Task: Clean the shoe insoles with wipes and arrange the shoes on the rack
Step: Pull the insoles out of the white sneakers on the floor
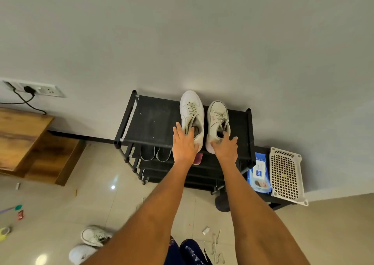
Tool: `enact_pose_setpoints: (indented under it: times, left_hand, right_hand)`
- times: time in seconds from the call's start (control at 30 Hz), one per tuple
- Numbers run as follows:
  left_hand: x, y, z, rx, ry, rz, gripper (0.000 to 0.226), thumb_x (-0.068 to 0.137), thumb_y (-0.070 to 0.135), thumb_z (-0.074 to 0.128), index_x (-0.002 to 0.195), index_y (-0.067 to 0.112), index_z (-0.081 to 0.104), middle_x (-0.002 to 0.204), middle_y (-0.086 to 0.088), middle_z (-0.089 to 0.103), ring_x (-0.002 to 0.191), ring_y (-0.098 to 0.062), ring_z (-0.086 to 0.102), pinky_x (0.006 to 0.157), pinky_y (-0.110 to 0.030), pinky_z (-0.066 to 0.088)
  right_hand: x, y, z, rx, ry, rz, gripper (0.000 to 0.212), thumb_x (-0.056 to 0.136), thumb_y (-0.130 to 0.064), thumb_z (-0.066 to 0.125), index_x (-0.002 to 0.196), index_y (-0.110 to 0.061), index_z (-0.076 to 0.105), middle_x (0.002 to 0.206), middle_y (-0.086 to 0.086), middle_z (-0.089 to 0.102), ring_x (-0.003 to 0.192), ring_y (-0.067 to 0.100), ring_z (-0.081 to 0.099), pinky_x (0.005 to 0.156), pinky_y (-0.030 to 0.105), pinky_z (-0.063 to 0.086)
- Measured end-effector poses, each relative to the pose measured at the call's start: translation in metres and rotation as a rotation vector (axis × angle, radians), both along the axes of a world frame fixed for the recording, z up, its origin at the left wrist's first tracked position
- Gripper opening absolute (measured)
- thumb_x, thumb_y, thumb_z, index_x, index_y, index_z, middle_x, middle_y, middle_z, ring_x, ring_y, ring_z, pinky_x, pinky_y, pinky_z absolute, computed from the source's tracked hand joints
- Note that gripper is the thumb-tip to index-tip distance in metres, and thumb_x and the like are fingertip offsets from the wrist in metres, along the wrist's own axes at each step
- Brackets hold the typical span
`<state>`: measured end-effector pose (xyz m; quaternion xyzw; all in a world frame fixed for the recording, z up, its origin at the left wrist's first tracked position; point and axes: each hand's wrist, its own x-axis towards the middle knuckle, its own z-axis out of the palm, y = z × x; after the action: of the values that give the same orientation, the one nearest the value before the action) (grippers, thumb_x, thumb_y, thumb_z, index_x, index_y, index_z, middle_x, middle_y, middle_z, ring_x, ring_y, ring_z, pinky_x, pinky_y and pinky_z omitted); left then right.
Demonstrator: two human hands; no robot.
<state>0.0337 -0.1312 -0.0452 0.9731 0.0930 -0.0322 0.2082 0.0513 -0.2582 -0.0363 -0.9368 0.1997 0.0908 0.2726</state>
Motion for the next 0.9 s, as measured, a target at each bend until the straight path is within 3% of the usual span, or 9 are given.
enact_pose_setpoints:
  times: [0.1,0.23,0.33,0.43,0.57,0.67,0.77,0.9]
  left_hand:
    - [-0.002,-0.002,-0.002,-0.161,0.037,0.114,0.055,0.086,0.034,0.065,0.132,0.023,0.038,0.156,-0.019,0.007,0.141,-0.034,0.022,0.097,-0.043,0.048]
    - [0.003,-0.003,-0.003,-0.309,0.047,0.161,0.039,0.084,0.027,0.067,0.116,0.016,0.046,0.135,-0.015,0.045,0.107,-0.029,0.058,0.083,-0.039,0.053]
    - [-0.002,-0.007,-0.002,-0.384,-0.012,0.274,0.025,0.084,0.021,0.068,0.101,0.011,0.053,0.109,-0.006,0.057,0.096,-0.023,0.061,0.079,-0.033,0.054]
    - [-0.021,-0.013,-0.006,-0.449,-0.068,0.396,0.019,0.086,0.017,0.065,0.101,0.012,0.055,0.11,0.0,0.057,0.099,-0.016,0.058,0.071,-0.016,0.051]
    - [-0.04,0.003,-0.008,-0.484,-0.176,0.517,0.019,0.086,0.019,0.066,0.099,0.012,0.055,0.114,-0.001,0.057,0.102,-0.018,0.058,0.082,-0.03,0.054]
    - [-0.052,0.031,0.0,-0.47,-0.258,0.566,0.015,0.085,0.015,0.064,0.095,0.01,0.054,0.111,-0.001,0.056,0.094,-0.014,0.055,0.078,-0.027,0.051]
    - [-0.074,0.067,0.005,-0.456,-0.326,0.662,0.015,0.085,0.011,0.064,0.098,0.009,0.058,0.113,-0.002,0.057,0.093,-0.014,0.055,0.072,-0.02,0.042]
    - [-0.119,0.119,-0.005,-0.406,-0.37,0.795,0.019,0.084,0.014,0.066,0.101,0.011,0.059,0.114,-0.003,0.058,0.094,-0.016,0.058,0.074,-0.023,0.05]
  right_hand:
    - [0.003,0.001,-0.009,0.001,-0.045,0.011,0.05,0.085,-0.03,0.063,0.127,-0.014,0.041,0.132,0.02,0.044,0.109,0.034,0.055,0.081,0.039,0.048]
    - [0.004,0.003,-0.015,0.035,-0.144,-0.003,0.037,0.083,-0.023,0.067,0.112,-0.01,0.048,0.111,0.014,0.055,0.095,0.03,0.059,0.073,0.035,0.046]
    - [0.004,0.003,-0.015,0.055,-0.172,-0.011,0.026,0.082,-0.019,0.066,0.101,-0.008,0.052,0.107,0.014,0.057,0.091,0.028,0.058,0.069,0.032,0.042]
    - [-0.004,0.008,-0.013,0.058,-0.208,-0.003,0.019,0.083,-0.017,0.065,0.094,-0.007,0.052,0.108,0.015,0.056,0.089,0.028,0.057,0.069,0.033,0.045]
    - [-0.02,0.033,-0.01,0.037,-0.248,0.094,0.015,0.086,-0.019,0.061,0.092,-0.011,0.05,0.124,0.018,0.052,0.101,0.03,0.059,0.08,0.04,0.053]
    - [-0.028,0.064,-0.005,0.083,-0.284,0.205,0.018,0.086,-0.022,0.06,0.099,-0.013,0.052,0.132,0.014,0.049,0.108,0.03,0.057,0.085,0.043,0.053]
    - [-0.04,0.11,-0.003,0.153,-0.298,0.293,0.034,0.086,-0.025,0.062,0.117,-0.015,0.053,0.139,0.011,0.045,0.119,0.029,0.052,0.093,0.044,0.05]
    - [-0.069,0.179,-0.008,0.22,-0.281,0.44,0.037,0.085,-0.025,0.063,0.119,-0.013,0.052,0.138,0.011,0.044,0.119,0.031,0.051,0.093,0.045,0.049]
